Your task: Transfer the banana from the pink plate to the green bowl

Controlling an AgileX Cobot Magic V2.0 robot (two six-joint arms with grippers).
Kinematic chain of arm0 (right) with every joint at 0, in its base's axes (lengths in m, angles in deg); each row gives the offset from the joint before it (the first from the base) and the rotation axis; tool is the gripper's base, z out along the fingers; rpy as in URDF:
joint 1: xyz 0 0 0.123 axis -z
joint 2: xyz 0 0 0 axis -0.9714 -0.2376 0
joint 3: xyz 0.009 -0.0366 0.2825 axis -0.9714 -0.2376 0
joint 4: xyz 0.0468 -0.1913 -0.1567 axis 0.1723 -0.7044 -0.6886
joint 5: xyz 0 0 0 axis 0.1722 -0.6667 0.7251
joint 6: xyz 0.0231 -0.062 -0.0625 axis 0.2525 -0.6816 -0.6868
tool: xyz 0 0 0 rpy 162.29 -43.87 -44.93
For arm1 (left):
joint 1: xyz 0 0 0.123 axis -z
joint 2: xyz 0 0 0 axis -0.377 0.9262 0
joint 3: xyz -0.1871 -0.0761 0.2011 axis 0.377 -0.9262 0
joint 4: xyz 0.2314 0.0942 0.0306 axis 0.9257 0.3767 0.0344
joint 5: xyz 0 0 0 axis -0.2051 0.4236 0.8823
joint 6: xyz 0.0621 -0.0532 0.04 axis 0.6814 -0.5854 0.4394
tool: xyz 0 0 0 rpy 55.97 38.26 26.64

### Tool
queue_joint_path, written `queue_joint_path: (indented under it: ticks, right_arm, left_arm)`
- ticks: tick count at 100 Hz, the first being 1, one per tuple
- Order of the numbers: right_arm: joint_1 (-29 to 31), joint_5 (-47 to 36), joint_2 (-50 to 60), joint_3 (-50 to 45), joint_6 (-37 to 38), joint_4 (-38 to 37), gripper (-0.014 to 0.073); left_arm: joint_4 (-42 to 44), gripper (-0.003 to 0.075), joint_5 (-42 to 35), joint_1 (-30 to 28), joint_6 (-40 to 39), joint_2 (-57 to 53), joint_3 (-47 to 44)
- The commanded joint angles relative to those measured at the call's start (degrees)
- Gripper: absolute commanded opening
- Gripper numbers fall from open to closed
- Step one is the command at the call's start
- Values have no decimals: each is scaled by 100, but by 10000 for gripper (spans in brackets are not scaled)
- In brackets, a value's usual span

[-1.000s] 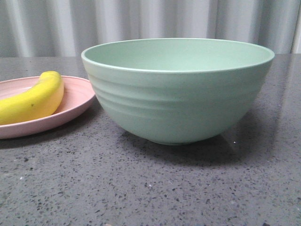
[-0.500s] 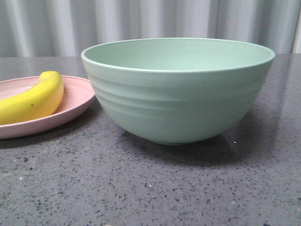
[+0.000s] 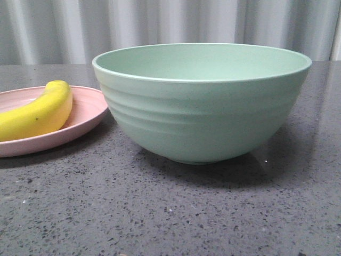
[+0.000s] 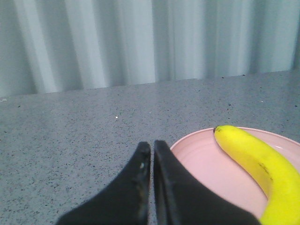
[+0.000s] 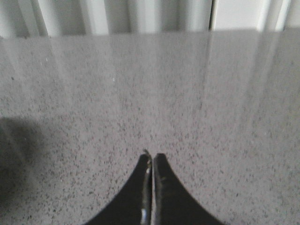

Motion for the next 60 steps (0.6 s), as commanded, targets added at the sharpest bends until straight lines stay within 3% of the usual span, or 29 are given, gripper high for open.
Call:
queue_joint_path:
  ticks: [1,20,25,42,49,60]
  right_arm:
    - [43,-75,-542,443,-24,70,-64]
    - [43,-217,-1114,519,-24,164,-64]
    - [43,-229,-1181,519,-24,242,-64]
    - [43,-265,-1220,519,-24,299,-64]
    - [43,-265,-1220,519,-24,299,-64]
    - [43,-265,-1220,519,-24,312,-64]
  left_arm:
    - [-91,-20,-701,-5,-40,457,269]
    - [-100,7,-1220,-5,-40,1060,269]
    - [-100,64,-1333,-5,-40,1178,269]
    - [-114,364,-1871,-5,-40,1506,269]
    - [-114,386,-1960,-5,-40,1628,315]
    - [-114,386,-1353,110,-40,1906,655]
